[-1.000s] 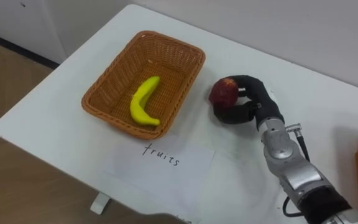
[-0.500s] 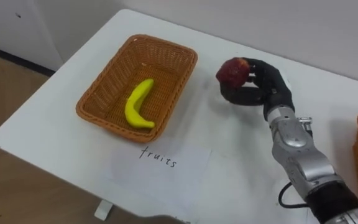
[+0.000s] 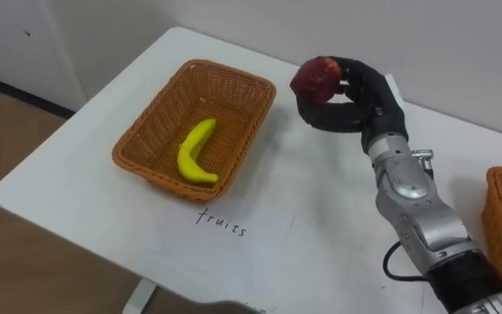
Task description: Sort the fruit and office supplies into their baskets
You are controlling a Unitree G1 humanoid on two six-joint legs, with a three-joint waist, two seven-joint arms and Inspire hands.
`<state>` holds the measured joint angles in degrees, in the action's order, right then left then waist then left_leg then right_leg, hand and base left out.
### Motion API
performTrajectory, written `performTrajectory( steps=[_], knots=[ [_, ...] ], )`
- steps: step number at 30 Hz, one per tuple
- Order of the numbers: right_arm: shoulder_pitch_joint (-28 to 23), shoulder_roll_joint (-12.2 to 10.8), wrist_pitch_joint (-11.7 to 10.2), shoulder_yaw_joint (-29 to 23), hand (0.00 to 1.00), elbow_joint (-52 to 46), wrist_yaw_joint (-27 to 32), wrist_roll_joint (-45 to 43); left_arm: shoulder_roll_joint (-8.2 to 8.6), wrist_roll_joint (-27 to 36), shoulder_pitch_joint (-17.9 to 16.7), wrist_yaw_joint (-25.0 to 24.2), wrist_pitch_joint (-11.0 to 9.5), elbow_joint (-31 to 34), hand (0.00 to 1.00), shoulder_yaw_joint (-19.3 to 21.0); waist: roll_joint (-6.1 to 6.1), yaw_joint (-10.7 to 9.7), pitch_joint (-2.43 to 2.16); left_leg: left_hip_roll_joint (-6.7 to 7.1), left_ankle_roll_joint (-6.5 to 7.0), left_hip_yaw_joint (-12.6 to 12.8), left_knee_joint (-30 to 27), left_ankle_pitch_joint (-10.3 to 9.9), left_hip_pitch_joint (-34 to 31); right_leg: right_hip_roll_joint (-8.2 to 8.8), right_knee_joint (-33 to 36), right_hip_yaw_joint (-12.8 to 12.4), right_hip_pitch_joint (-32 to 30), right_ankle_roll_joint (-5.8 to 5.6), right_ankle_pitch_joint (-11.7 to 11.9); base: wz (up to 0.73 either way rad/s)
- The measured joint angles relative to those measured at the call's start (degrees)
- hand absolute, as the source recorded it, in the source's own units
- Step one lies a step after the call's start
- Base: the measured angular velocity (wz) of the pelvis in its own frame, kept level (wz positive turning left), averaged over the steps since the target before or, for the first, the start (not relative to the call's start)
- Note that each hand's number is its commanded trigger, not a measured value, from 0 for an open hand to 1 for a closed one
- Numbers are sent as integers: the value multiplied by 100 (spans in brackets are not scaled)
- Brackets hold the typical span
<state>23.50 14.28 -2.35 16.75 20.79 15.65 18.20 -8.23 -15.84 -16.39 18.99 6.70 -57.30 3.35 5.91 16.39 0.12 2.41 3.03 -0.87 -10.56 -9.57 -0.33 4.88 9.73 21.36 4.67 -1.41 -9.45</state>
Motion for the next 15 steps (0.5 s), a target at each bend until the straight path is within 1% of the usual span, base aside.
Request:
performTrajectory(
  steps=[5, 9, 11, 12, 15],
  knots=[
    [-1, 0, 0, 7, 100, -138, 51, 1, -1, 0, 1, 0, -1, -5, 0, 2, -17, 35, 13, 0, 0, -1, -2, 0, 9, 2, -5, 18, 17, -1, 1, 2],
    [0, -20, 0, 16, 100, -172, 59, 40, -9, 13, -8, -18, 5, -14, 0, 38, -63, 132, 52, 1, 0, -44, 29, 0, 114, 0, -14, 31, 104, -6, -2, 1],
    [0, -68, 0, 17, 100, -168, 50, 50, -10, 33, -29, -64, 30, -5, 0, 36, -58, 133, 61, 4, 0, -90, 26, 0, 135, 1, -14, 69, 129, -8, -3, 8],
    [0, -109, 0, 41, 100, -168, 42, 39, 1, 51, -54, -80, 43, -2, 0, 36, -50, 132, 60, 3, 0, -93, 27, 0, 141, 0, -15, 70, 133, -9, -4, 5],
    [0, -115, 14, 225, 100, -169, 31, 37, 35, 53, -115, -104, 60, 5, 0, 36, -28, 133, 49, 11, 0, -107, 29, 0, 141, 2, -16, 74, 138, -10, -5, 0]
  ],
)
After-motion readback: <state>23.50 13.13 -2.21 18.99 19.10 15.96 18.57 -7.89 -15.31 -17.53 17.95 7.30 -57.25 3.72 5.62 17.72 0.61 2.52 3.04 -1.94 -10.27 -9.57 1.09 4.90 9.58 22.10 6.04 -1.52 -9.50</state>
